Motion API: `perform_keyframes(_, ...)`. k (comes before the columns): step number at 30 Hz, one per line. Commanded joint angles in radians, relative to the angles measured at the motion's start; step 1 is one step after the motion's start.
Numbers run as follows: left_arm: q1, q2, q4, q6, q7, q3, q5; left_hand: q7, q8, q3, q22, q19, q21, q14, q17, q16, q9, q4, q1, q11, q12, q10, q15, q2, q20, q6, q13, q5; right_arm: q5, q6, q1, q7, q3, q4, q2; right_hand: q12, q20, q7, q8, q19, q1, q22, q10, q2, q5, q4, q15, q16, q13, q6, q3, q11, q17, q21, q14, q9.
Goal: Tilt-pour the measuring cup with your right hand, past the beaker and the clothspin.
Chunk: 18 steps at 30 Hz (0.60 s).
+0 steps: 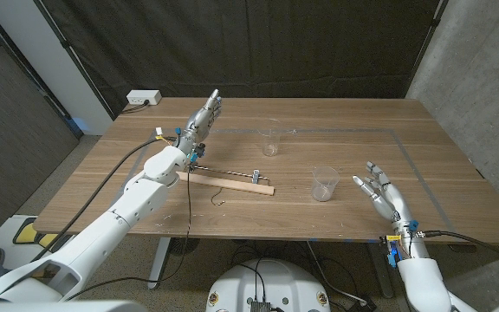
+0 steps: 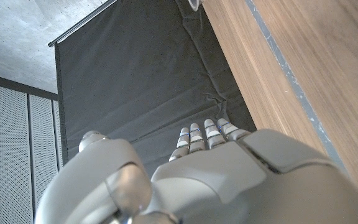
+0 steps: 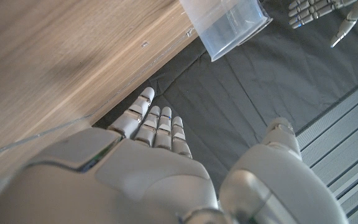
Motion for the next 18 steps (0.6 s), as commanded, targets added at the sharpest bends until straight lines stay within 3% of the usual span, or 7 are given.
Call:
perform_keyframes(1, 0.008, 0.007, -0.022, 0.006, 0.013, -0.003, 0.008, 0.005, -0.003, -0.006, 0.003, -0.008, 0.004, 0.004, 0.005, -0.002, 0.006, 0.000, 0.008, 0.001, 0.001, 0.009, 0.001, 0.001, 0.006, 0.008, 0.005, -0.002, -0.167, -0.144, -0.005, -0.073, -0.012, -0.033, -0.037, -0.009, -0.065, 0.002, 0.001, -0.017, 0.018, 0.002, -0.010, -0.002, 0.011, -0.006, 0.000, -0.007, 0.004, -0.004, -0.001, 0.006, 0.002, -0.008, -0.017, 0.006)
perform_keyframes(9, 0.005, 0.003, -0.016, 0.004, 0.017, -0.005, 0.007, 0.005, -0.006, -0.009, 0.003, -0.009, 0.004, 0.003, 0.005, -0.003, 0.006, 0.000, 0.009, 0.000, 0.000, 0.008, 0.002, 0.002, 0.009, 0.002, 0.005, -0.004, -0.222, -0.249, 0.005, -0.084, -0.041, -0.049, -0.077, -0.008, -0.064, 0.014, 0.006, -0.022, 0.025, 0.002, -0.012, -0.007, 0.019, -0.005, 0.011, -0.005, 0.003, 0.003, -0.005, 0.010, 0.002, -0.011, -0.023, 0.006)
perform_keyframes(18, 0.000, 0.003, -0.015, 0.008, 0.021, -0.008, 0.009, 0.005, -0.007, -0.011, 0.003, -0.009, 0.004, 0.004, 0.005, -0.003, 0.006, 0.001, 0.008, 0.000, 0.000, 0.011, 0.002, 0.002, 0.009, 0.004, 0.005, -0.006, -0.266, -0.338, 0.031, -0.120, -0.091, -0.044, -0.110, -0.006, -0.066, 0.012, 0.007, -0.016, 0.032, 0.002, -0.011, -0.011, 0.026, -0.003, 0.000, 0.000, 0.003, 0.004, -0.008, 0.001, 0.002, -0.010, -0.017, 0.005)
